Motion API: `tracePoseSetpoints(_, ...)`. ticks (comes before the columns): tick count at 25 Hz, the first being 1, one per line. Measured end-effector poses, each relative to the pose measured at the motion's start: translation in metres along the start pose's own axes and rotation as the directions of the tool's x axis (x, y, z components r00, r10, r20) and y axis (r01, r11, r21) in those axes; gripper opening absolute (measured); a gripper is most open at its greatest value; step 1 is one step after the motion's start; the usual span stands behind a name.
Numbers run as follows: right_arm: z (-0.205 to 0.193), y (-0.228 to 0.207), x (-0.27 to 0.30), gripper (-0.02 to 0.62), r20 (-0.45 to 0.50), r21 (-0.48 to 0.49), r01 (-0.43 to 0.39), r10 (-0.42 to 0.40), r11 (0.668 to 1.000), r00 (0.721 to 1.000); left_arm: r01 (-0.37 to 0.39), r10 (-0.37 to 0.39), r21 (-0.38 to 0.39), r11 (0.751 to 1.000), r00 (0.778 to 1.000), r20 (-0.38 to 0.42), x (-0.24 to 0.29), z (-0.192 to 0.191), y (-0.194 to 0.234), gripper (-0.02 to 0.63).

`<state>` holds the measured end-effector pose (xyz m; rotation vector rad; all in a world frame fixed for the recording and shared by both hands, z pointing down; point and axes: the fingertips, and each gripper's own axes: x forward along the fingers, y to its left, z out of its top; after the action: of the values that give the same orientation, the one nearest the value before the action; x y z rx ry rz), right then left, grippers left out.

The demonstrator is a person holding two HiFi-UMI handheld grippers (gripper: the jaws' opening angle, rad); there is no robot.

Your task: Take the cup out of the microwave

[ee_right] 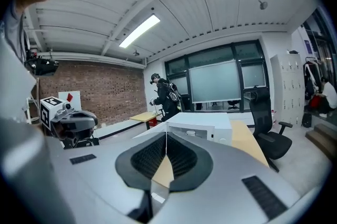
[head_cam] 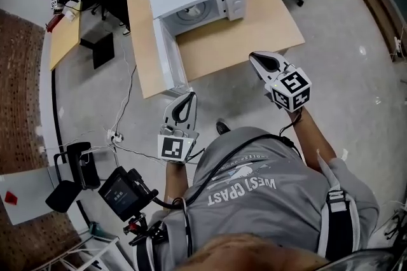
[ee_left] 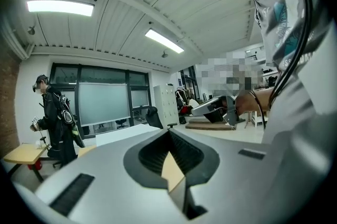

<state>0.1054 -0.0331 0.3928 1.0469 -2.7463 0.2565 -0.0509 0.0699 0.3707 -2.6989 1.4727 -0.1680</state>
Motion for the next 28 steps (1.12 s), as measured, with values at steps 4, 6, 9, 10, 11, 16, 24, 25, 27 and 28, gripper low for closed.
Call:
tracePoseSetpoints(4,0.007,-0.001,0.029,0.012,-0.018,-0.023,0.024,-0.025,0.999,1.0,0.027,-0.027,-0.001,1.0,0.999,0.033,0.01,-0.001,0.032,0.043)
tracePoseSetpoints(6,0.008,-0.001,0.042,0.012,-0.023,-0.03,0.041,-0.042,0.999,0.999,0.045,-0.044,-0.006,0.999,0.998,0.044,0.012,-0.004,0.045,0.043)
tracePoseSetpoints(9,0.016,0.001,0.06,0.012,-0.021,-0.052,0.058,-0.059,0.997,0.998,0.08,-0.08,0.008,0.997,0.996,0.03,0.012,-0.01,0.061,0.043)
tracePoseSetpoints(10,0.021,0.0,0.068,0.012,-0.021,-0.064,0.062,-0.064,0.996,0.998,0.095,-0.095,0.028,0.995,0.995,0.021,0.015,-0.01,0.068,0.043)
tracePoseSetpoints(11,0.026,-0.003,0.076,0.012,-0.022,-0.075,0.068,-0.07,0.995,0.997,0.111,-0.111,0.052,0.993,0.994,0.013,0.02,-0.009,0.074,0.043)
tracePoseSetpoints(16,0.025,-0.048,0.097,0.012,-0.075,-0.097,0.064,-0.071,0.993,0.995,0.138,-0.135,0.044,0.989,0.989,-0.061,0.058,-0.006,0.069,0.043)
tracePoseSetpoints(24,0.003,-0.04,0.227,0.012,-0.144,-0.064,0.009,-0.018,0.998,0.989,0.104,-0.1,0.08,0.991,0.994,-0.055,0.051,-0.021,0.16,0.043)
tracePoseSetpoints(25,0.0,-0.045,0.234,0.012,-0.148,-0.061,0.008,-0.017,0.998,0.989,0.099,-0.094,0.088,0.991,0.994,-0.054,0.053,-0.021,0.163,0.043)
tracePoseSetpoints(27,-0.008,-0.053,0.251,0.012,-0.163,-0.063,-0.002,-0.009,0.998,0.987,0.085,-0.08,0.106,0.991,0.996,-0.05,0.053,-0.019,0.169,0.043)
tracePoseSetpoints(28,-0.013,-0.055,0.261,0.012,-0.176,-0.07,-0.014,0.001,0.997,0.984,0.076,-0.07,0.115,0.991,0.996,-0.05,0.052,-0.019,0.171,0.043)
